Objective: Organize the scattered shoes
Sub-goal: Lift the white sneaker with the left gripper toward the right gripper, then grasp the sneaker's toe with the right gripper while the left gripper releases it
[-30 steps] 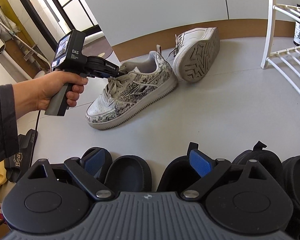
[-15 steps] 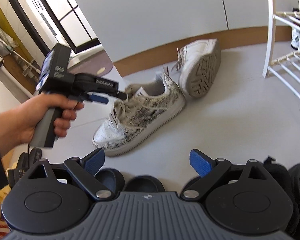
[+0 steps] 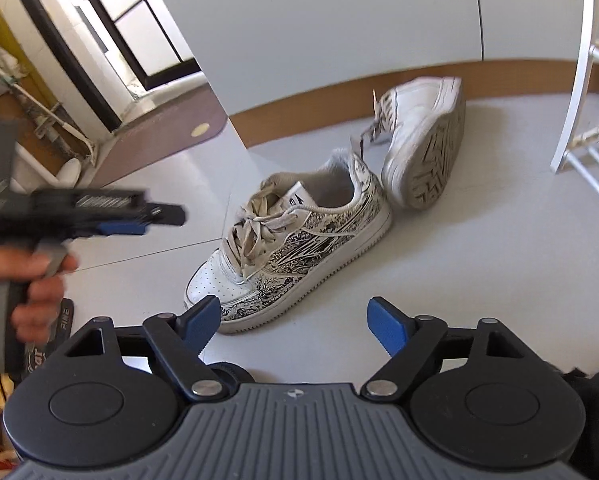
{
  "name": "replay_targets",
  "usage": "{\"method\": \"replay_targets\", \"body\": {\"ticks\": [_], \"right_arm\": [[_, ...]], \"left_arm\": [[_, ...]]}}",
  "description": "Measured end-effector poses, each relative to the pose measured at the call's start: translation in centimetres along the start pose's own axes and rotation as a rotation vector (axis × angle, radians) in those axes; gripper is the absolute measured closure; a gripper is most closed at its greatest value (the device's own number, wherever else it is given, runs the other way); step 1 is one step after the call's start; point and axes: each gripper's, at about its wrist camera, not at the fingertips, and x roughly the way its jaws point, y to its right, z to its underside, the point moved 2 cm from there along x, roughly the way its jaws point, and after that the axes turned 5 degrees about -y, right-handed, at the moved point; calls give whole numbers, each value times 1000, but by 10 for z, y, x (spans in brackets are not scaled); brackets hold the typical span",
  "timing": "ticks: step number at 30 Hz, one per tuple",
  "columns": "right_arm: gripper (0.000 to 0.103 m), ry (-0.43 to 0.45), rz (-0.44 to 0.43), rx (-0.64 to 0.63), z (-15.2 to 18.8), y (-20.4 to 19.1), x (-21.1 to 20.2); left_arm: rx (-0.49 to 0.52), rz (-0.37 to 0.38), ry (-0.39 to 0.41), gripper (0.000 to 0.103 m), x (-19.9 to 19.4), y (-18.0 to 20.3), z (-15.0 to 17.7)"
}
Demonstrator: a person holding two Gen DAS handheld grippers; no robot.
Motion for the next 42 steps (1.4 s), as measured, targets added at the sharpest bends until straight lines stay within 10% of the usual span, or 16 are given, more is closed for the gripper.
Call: {"method": "replay_targets", "body": {"ticks": [10, 32, 38, 42], "right_arm": [[18, 2, -20, 88, -17, 0, 62], [17, -95, 8, 184, -29, -13, 161], [29, -109, -41, 119, -32, -8, 164], [56, -91, -11, 24, -40, -12, 155]], "left_arm": [[-287, 6, 21, 28, 14, -41, 54], [-391, 8, 25, 28, 14, -64, 78], [-415, 18, 31, 29, 17, -63, 87], [-424, 24, 39, 29, 14, -62, 89]]}}
